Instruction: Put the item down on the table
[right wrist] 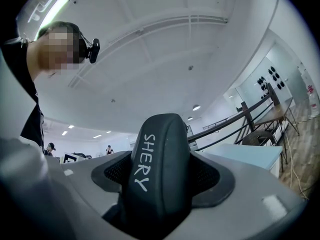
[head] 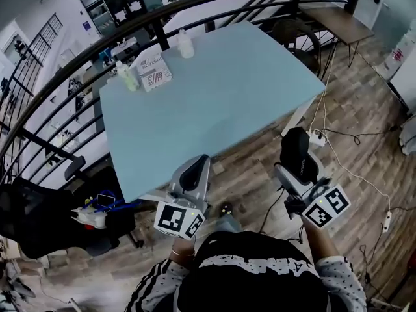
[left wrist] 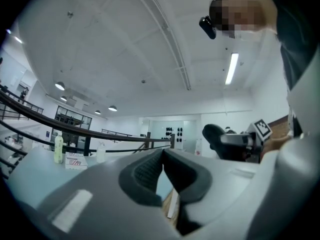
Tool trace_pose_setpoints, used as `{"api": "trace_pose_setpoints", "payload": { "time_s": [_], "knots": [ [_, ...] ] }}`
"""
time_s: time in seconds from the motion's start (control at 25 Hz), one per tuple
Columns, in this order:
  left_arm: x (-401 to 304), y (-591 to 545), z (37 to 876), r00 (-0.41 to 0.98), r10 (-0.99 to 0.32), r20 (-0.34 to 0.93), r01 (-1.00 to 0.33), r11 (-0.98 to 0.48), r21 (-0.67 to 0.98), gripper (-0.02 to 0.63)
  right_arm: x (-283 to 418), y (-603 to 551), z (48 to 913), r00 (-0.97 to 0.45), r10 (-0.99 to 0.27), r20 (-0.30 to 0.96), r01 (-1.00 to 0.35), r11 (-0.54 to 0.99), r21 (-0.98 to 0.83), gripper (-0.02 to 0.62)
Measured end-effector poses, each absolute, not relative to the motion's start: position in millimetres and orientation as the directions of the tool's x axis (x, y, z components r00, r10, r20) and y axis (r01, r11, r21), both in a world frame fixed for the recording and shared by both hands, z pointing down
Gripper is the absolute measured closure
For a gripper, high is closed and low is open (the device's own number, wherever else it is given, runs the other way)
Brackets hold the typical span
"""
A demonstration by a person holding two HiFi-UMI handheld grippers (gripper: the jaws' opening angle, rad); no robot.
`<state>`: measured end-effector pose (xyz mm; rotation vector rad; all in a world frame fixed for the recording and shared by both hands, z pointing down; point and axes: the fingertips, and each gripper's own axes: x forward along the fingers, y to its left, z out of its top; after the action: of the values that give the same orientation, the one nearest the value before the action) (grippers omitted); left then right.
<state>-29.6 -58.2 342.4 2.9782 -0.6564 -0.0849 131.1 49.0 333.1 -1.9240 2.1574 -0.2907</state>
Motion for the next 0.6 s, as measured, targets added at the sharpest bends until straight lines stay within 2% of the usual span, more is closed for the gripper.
{"api": "trace_pose_setpoints", "payload": {
  "time_s": [0.6],
  "knots": [
    [1,-162,348,0.933,-0.357,-0.056,-0.348,-0.929,0.125,0.606,155,-38,327,-0.023,-1.000,0.007,-0.963,0.020,-0.269,0.230]
  ]
}}
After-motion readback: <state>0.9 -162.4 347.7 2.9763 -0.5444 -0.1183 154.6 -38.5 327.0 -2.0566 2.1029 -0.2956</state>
